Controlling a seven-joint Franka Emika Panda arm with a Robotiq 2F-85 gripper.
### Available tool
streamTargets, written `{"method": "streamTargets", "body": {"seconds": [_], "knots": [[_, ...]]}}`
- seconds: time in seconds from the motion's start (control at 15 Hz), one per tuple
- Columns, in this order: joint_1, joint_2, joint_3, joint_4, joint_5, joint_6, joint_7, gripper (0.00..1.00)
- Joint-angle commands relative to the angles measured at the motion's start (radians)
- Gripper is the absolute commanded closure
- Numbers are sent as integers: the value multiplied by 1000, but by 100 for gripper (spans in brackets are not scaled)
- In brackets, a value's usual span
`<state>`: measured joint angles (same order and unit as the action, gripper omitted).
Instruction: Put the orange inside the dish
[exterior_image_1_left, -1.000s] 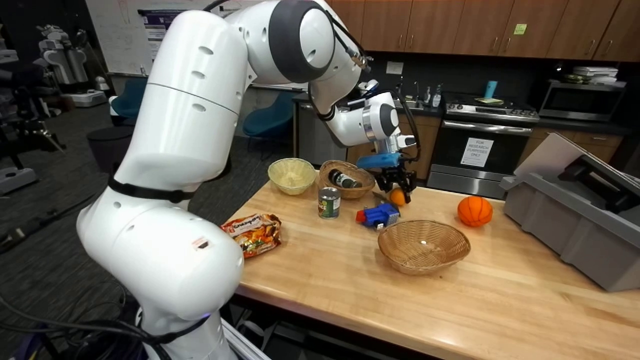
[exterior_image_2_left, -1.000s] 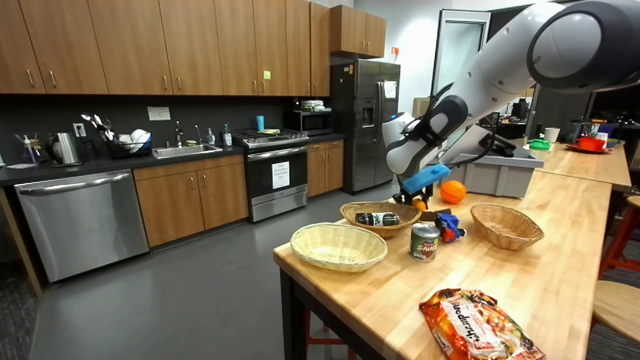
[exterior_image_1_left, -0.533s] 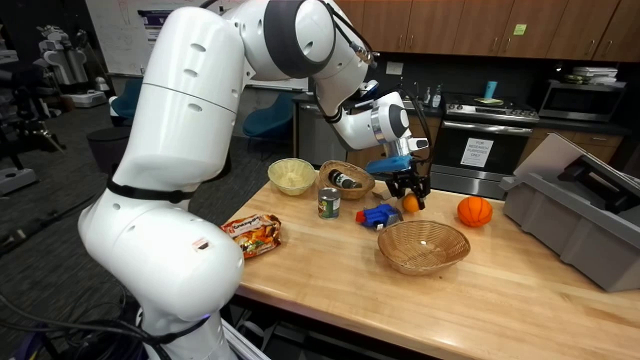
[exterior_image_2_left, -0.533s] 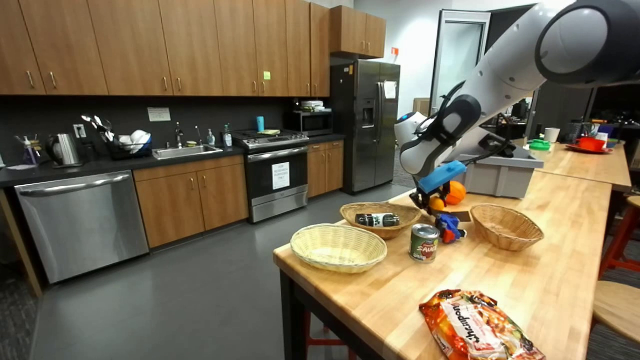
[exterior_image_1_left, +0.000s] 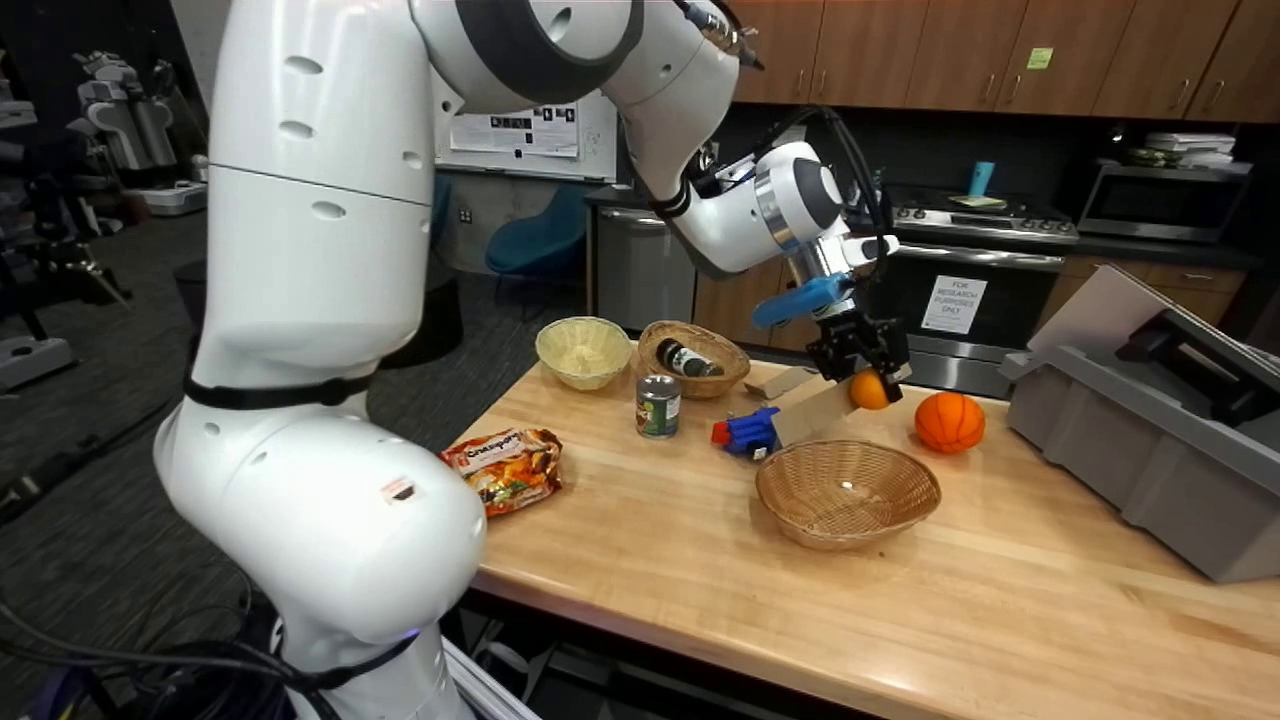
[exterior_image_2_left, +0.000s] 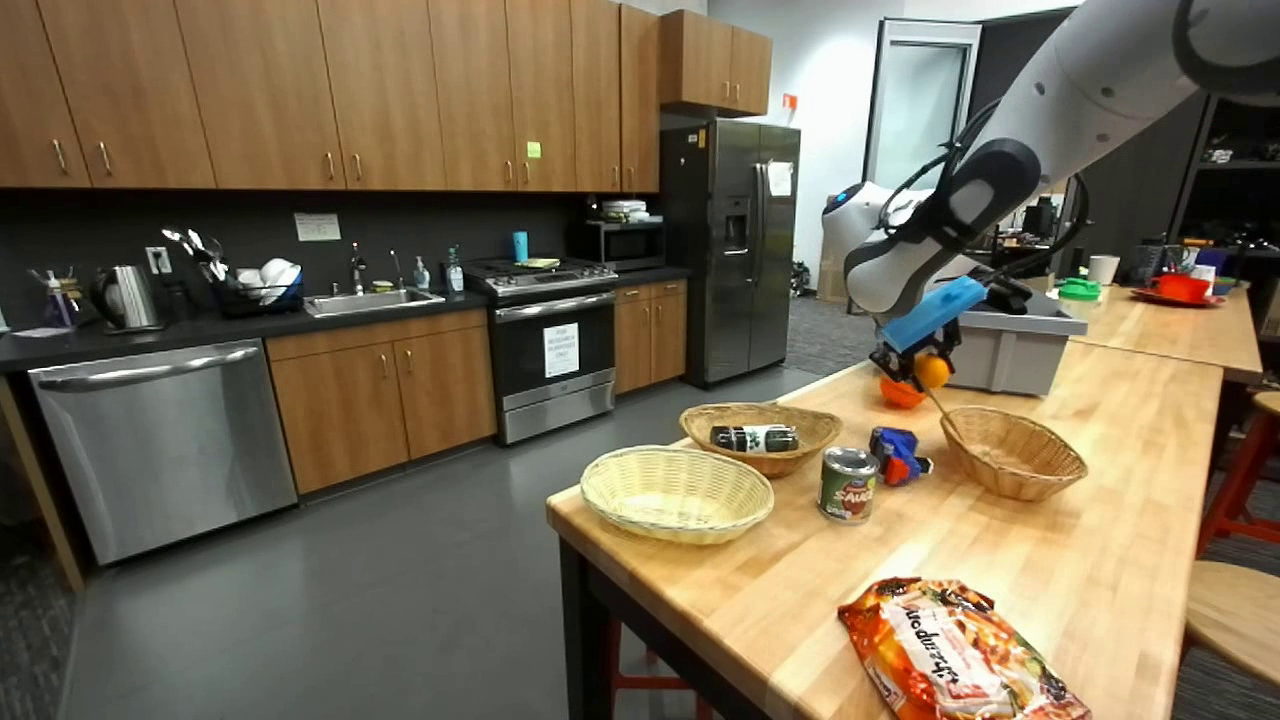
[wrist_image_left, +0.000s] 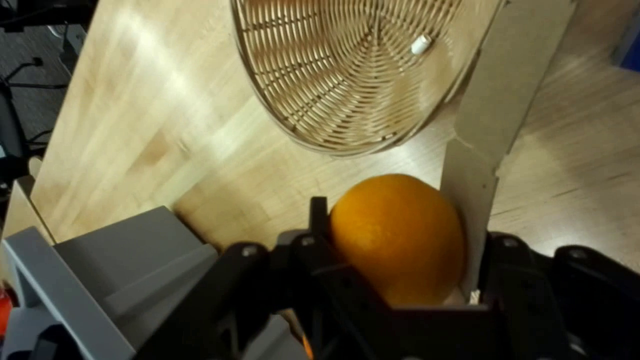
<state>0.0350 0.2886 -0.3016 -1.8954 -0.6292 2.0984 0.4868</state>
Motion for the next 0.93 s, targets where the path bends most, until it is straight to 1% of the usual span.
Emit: {"method": "streamTargets", "body": {"seconds": [0.0,0.13,0.33,0.6,0.87], "knots": [[-20,-85,37,-71,-21,-74,72,68],[-31,-95,55,-98,12,-107,101,68],[-49,-91,79,-151,86,-127,144,68],[-69,-92,89,-234,188,-110,197,68],[-85,-107,87,-271,205,-102,228,68]]}}
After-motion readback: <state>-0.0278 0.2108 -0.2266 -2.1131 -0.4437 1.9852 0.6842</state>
